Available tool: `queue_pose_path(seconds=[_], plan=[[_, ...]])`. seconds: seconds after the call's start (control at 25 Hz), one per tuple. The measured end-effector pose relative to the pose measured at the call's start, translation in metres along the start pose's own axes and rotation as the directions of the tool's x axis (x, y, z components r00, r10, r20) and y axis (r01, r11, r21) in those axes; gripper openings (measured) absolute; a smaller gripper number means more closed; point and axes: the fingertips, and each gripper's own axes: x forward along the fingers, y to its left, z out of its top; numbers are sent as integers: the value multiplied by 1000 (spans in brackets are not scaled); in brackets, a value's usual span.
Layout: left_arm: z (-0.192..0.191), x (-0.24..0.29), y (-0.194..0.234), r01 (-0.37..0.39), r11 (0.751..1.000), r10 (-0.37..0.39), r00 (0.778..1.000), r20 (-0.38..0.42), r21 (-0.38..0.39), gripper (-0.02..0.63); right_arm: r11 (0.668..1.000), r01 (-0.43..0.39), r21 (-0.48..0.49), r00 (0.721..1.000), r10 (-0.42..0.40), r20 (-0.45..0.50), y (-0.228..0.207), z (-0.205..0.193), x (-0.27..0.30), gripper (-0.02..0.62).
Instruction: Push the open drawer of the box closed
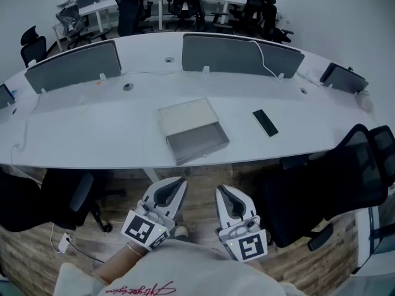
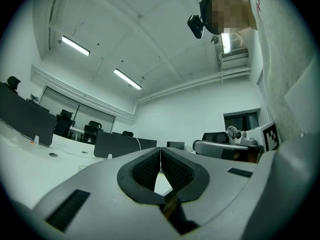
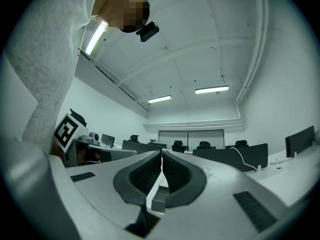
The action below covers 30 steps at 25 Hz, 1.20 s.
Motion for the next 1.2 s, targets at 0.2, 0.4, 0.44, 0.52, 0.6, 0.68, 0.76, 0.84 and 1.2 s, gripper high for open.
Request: queue_pose_path(seconds=[0.2,0.4,0.44,0.52,0.6,0.68,0.76,0.84,1.2], plan=[[-6,10,9,-16,1000,16,1000,-17,-8,18,1000,-13,-19,1000,12,-21,-4,-4,13,20],[-28,22,9,-23,1000,23,997,-77,10,18,1000,-23,15,999,24,-36,-10,-4,17,20],[-32,25,11,-32,999,33,996,-82,14,18,999,-28,17,999,29,-36,-11,-4,17,20],[-48,33,14,-48,999,47,992,-119,-2,19,999,-40,9,999,40,-19,-15,-1,19,20],[-71,42,14,-68,997,61,983,-172,-35,20,998,-49,25,999,49,-18,-18,0,19,20],[-90,51,17,-116,991,101,974,-204,-64,20,999,-52,5,998,52,-19,-24,1,18,20],[-107,61,24,-169,984,150,962,-227,-65,20,998,-51,20,998,52,-29,-29,0,17,20],[-123,70,30,-207,978,191,949,-252,-39,21,998,-51,28,998,51,-33,-33,0,16,20],[-185,104,48,-356,934,319,871,-373,-32,115,998,-48,37,997,51,-66,-45,-5,8,20]])
